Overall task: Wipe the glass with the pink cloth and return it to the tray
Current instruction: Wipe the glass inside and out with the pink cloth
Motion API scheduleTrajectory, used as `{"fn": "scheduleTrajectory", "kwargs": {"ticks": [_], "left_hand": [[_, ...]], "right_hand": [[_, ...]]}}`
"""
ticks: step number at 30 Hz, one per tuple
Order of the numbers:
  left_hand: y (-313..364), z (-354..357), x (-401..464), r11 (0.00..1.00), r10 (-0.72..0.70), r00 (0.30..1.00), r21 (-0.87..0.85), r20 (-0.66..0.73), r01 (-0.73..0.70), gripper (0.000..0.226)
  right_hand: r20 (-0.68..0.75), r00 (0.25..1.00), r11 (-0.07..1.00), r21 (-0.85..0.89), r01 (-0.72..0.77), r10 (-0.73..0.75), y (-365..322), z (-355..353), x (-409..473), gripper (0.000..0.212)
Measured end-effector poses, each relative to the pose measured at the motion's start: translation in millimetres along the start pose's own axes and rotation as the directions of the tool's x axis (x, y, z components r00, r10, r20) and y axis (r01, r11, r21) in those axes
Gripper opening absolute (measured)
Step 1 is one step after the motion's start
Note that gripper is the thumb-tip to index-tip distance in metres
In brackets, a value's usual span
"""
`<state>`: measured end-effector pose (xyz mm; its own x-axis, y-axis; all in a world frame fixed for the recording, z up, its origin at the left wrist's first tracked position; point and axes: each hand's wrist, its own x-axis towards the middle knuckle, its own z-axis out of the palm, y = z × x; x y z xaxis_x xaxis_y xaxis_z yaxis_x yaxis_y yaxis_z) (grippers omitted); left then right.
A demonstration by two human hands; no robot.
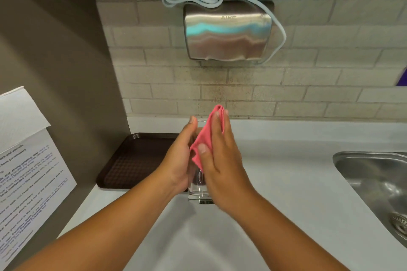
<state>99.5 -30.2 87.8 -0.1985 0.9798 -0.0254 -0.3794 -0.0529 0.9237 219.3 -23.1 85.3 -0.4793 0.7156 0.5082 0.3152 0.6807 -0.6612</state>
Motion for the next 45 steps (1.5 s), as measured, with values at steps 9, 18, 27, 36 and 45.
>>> {"fn": "scheduleTrajectory", "kwargs": {"ticks": [9, 18, 27, 36, 45], "left_hand": [[17.9, 3.1, -5.8, 1.0, 0.031, 0.993, 0.006, -0.115, -0.03, 0.084], [22.2, 8.4, -3.8, 0.94, 0.189, 0.937, 0.331, -0.294, -0.086, 0.047], [37.7, 17.1, -11.0, 0.865, 0.233, 0.94, 0.496, -0.249, -0.083, 0.054], [20.3, 14.4, -17.7, 0.966, 0.117, 0.963, 0.252, -0.245, -0.054, 0.056], [11.5, 21.2, -20.7, 0.99, 0.107, 0.965, 0.117, -0.24, -0.081, 0.051]], "right_hand": [[0.231, 0.925, 0.655, 0.654, -0.377, 0.301, 3.9, -8.1, -0.9, 0.057], [0.209, 0.894, 0.633, 0.644, -0.431, 0.396, 0.2, 13.5, -33.8, 0.038], [0.11, 0.946, 0.799, 0.511, -0.317, 0.306, -8.6, 14.9, -30.8, 0.066], [-0.047, 0.999, 0.996, -0.088, -0.021, 0.017, -17.8, 8.8, -15.6, 0.067], [0.023, 0.986, 0.976, 0.146, -0.164, 0.163, -4.2, -4.5, 16.1, 0.06]]}}
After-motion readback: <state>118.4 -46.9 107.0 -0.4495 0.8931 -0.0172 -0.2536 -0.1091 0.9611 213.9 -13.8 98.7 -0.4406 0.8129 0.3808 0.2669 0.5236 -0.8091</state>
